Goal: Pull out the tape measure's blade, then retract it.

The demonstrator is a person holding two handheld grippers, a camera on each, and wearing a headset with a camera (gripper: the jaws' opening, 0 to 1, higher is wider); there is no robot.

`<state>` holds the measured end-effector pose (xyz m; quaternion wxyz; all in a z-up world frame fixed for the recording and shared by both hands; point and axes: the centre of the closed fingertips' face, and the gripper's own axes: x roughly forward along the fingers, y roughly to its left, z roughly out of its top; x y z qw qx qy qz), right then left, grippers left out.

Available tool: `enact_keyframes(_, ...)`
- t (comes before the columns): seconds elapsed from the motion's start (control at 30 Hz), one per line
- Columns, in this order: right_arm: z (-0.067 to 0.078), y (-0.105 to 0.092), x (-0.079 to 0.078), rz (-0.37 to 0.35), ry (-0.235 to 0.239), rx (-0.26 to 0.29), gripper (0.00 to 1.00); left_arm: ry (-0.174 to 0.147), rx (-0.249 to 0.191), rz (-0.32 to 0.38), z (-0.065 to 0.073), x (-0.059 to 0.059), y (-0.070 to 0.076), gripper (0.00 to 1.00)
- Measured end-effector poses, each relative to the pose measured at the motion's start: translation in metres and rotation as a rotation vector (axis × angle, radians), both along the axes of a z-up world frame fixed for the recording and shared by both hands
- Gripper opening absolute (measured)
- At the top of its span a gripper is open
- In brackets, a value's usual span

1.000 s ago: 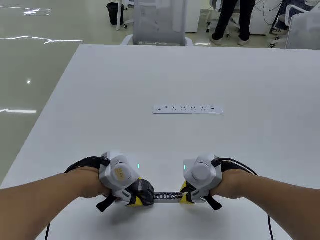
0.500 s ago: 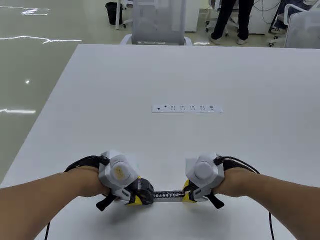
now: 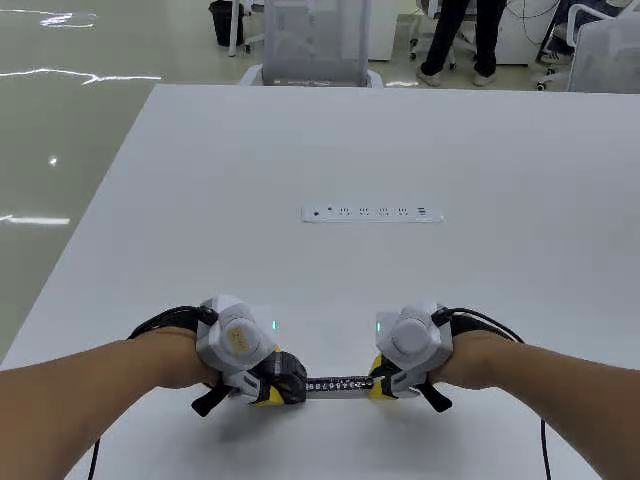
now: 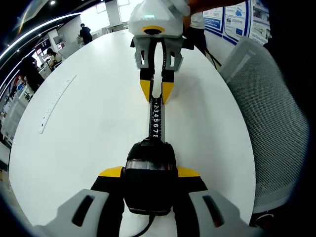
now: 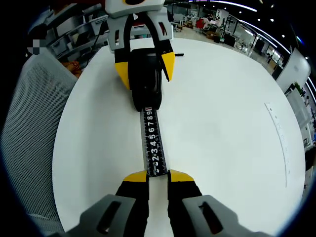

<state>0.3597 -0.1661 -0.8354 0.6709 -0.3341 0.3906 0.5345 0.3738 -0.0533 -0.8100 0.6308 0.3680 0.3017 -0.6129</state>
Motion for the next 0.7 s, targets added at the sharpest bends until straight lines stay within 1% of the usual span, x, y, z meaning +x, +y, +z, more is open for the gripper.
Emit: enact_keyframes(0.7, -0.002, -0.011, -0.001, -0.023, 0.004, -0.003, 0.12, 0.001, 0.000, 0.006, 0.000, 0.001, 0.000, 0.34)
